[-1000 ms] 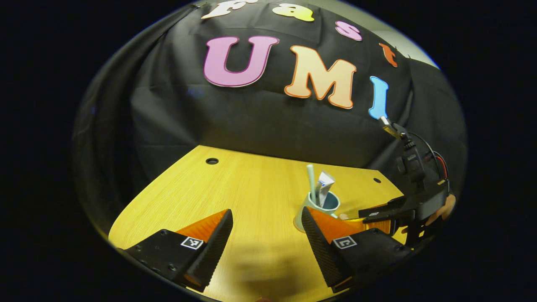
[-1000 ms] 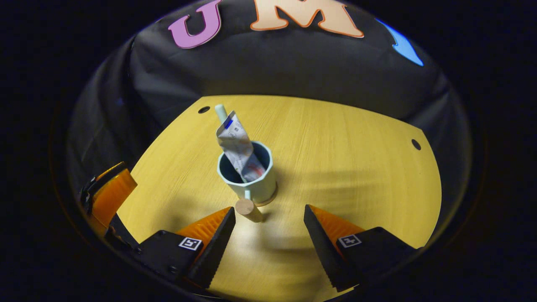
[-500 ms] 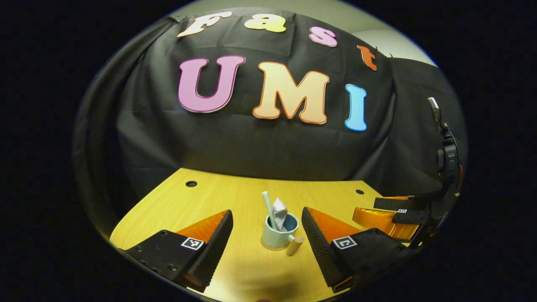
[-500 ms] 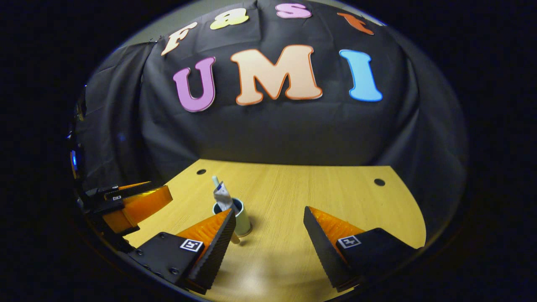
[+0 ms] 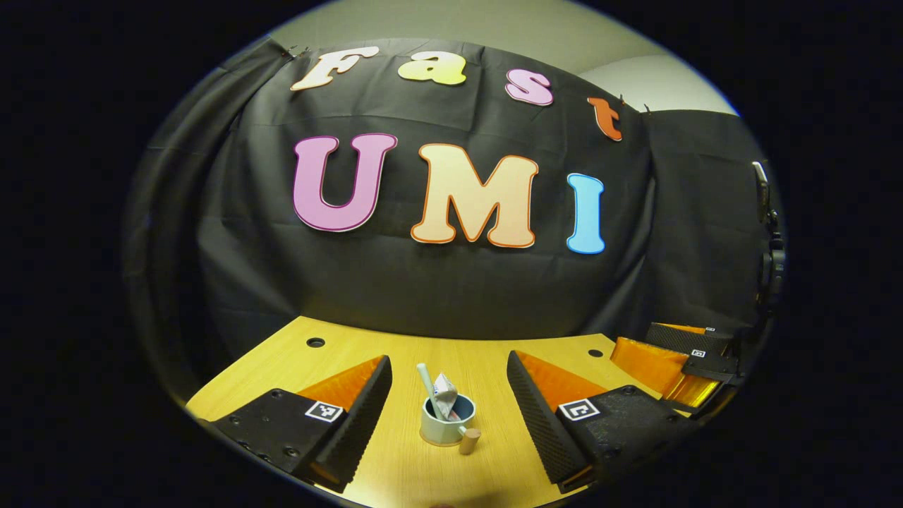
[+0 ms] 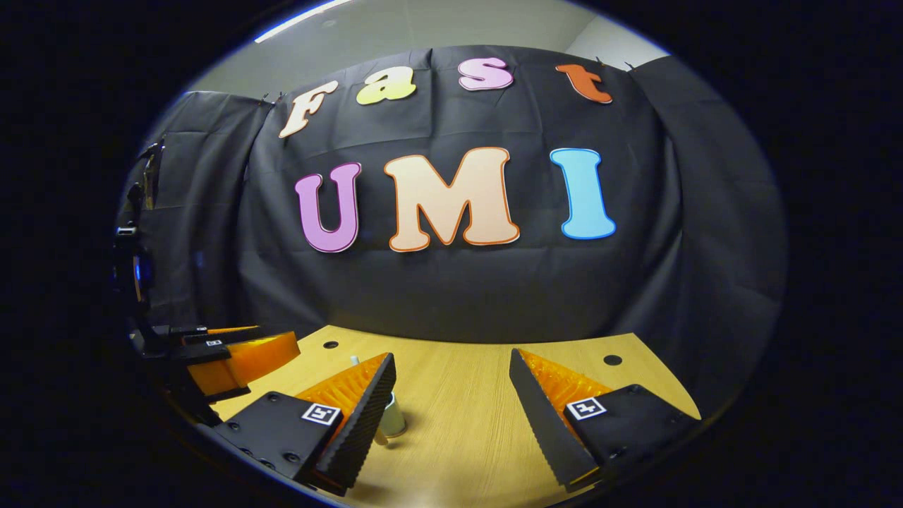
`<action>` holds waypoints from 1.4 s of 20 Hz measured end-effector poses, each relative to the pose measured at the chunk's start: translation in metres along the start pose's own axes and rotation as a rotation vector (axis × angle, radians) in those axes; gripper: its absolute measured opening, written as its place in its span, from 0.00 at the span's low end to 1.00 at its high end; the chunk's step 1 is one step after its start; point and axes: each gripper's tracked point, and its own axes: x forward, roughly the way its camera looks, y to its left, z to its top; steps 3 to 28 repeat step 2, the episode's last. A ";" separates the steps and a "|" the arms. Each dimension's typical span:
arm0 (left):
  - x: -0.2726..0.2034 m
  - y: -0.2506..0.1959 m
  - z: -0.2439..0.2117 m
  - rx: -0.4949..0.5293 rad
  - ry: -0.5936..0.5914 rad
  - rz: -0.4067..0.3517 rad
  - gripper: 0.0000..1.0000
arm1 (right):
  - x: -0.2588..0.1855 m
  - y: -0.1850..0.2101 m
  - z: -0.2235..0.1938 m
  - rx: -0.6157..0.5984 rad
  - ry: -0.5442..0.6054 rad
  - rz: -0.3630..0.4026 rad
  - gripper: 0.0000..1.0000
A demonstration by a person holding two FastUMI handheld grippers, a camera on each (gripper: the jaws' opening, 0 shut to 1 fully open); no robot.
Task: Put the toothbrush and toothpaste on the desktop into the cup, then pick up the cup and place it on the coaster on the desktop.
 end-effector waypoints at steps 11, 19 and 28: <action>0.000 0.003 0.002 0.002 -0.004 0.006 0.94 | 0.001 0.000 -0.001 0.001 -0.005 0.000 1.00; 0.000 0.003 0.002 0.002 -0.004 0.006 0.94 | 0.001 0.000 -0.001 0.001 -0.005 0.000 1.00; 0.000 0.003 0.002 0.002 -0.004 0.006 0.94 | 0.001 0.000 -0.001 0.001 -0.005 0.000 1.00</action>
